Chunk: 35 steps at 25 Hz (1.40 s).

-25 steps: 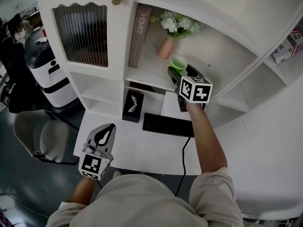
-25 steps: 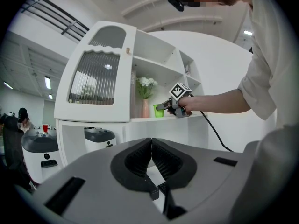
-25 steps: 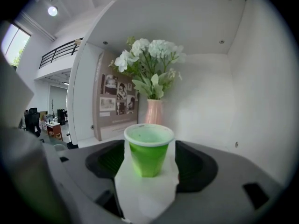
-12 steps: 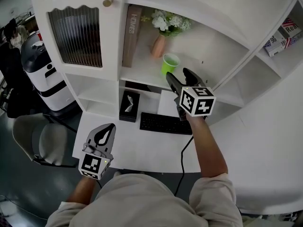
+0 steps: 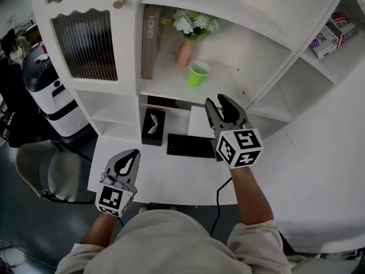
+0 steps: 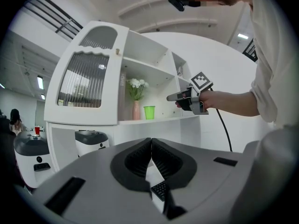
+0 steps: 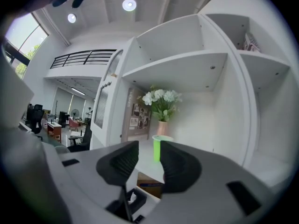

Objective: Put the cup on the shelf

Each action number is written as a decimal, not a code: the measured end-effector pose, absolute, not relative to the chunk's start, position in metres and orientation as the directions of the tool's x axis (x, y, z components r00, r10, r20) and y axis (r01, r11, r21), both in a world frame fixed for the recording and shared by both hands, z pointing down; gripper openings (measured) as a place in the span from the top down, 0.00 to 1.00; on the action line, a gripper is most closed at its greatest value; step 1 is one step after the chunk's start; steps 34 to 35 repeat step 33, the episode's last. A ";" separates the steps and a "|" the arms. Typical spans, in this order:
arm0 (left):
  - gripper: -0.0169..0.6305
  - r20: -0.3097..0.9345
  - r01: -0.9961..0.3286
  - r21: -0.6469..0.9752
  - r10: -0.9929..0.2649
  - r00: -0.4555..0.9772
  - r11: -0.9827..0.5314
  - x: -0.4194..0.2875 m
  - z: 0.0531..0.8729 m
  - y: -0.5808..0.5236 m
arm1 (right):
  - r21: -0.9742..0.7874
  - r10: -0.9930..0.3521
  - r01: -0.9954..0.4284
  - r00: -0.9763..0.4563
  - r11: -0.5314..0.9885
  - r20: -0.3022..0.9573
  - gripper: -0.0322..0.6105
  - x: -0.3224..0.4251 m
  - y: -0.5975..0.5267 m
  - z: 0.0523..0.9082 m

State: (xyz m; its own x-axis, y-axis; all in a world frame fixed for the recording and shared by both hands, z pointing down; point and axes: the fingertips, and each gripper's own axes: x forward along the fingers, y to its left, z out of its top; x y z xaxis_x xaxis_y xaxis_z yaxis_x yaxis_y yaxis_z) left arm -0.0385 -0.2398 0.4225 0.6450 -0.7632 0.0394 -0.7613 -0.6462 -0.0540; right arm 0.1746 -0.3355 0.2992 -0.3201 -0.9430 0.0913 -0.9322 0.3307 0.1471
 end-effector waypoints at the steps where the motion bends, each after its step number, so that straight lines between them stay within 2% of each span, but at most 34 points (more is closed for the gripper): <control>1: 0.97 0.039 -0.760 -0.055 -0.762 0.646 -0.648 -0.038 0.422 -0.239 | 0.150 -0.944 -0.933 -0.319 0.328 0.080 0.73 0.175 -0.329 0.299; 9: 0.97 0.048 -0.749 -0.061 -0.752 0.658 -0.659 -0.031 0.423 -0.231 | 0.122 -0.949 -0.942 -0.314 0.314 0.021 0.85 0.181 -0.291 0.297; 23: 0.97 0.034 -0.741 -0.070 -0.744 0.667 -0.668 -0.025 0.414 -0.220 | 0.102 -0.956 -0.951 -0.294 0.291 -0.015 0.94 0.184 -0.230 0.314; 35: 0.97 0.034 -0.727 -0.075 -0.730 0.682 -0.683 -0.016 0.413 -0.210 | 0.053 -0.960 -0.959 -0.279 0.280 0.024 0.94 0.188 -0.187 0.349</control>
